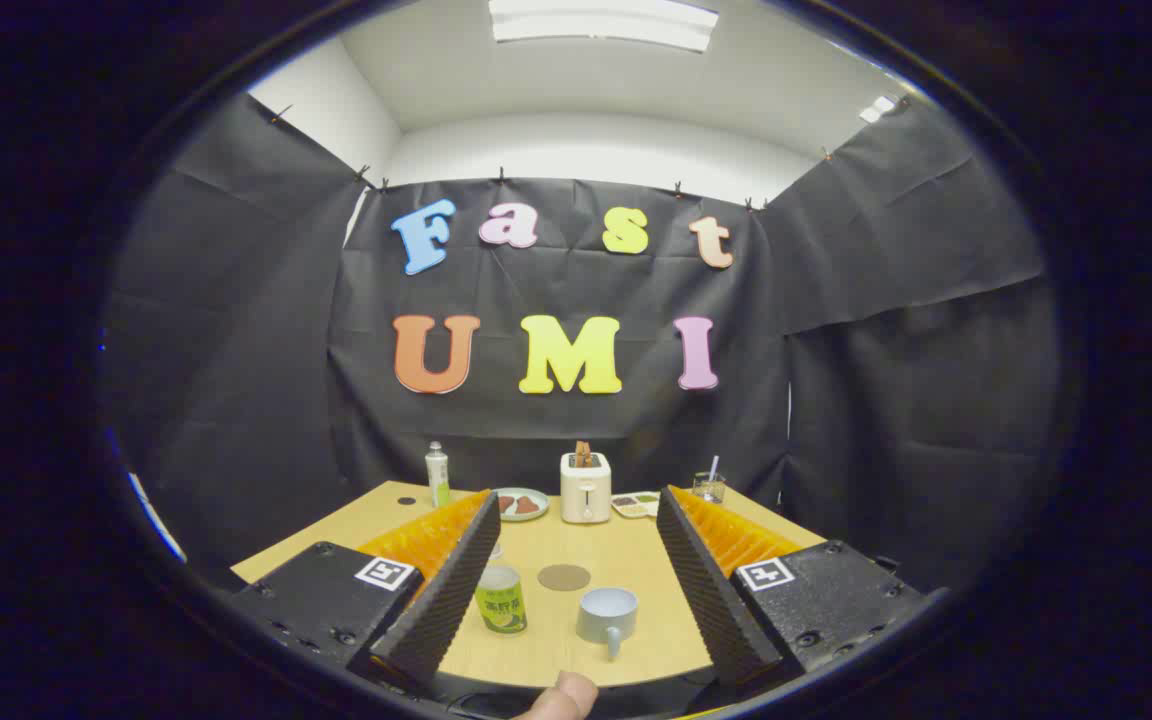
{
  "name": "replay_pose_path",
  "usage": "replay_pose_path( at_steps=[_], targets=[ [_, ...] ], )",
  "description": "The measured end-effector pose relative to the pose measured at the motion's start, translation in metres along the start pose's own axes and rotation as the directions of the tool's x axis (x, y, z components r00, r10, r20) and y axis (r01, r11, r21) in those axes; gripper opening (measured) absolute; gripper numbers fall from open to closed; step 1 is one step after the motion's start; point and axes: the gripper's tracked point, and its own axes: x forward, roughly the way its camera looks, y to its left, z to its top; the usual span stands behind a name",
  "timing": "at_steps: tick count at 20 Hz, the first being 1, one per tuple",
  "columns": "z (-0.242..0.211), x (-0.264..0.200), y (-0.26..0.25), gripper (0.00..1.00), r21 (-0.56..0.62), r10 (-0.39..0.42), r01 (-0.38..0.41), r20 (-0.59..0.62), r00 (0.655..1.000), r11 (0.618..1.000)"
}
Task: Take the bottle from table, then pour the juice into the cup, finally place the bottle on the coaster
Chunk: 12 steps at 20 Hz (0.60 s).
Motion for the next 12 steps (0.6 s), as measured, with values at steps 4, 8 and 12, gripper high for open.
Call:
replay_pose_path(
  at_steps=[4, 8, 12],
  targets=[
    [-0.001, 0.001, 0.004, 1.00, -0.003, -0.002, 0.002, -0.008, 1.000, 1.000],
    [-0.003, 0.002, 0.010, 1.00, 0.000, 0.009, -0.009, -0.017, 1.000, 1.000],
    [-0.008, 0.006, 0.010, 1.00, 0.004, -0.002, 0.002, -0.021, 1.000, 1.000]
  ],
)
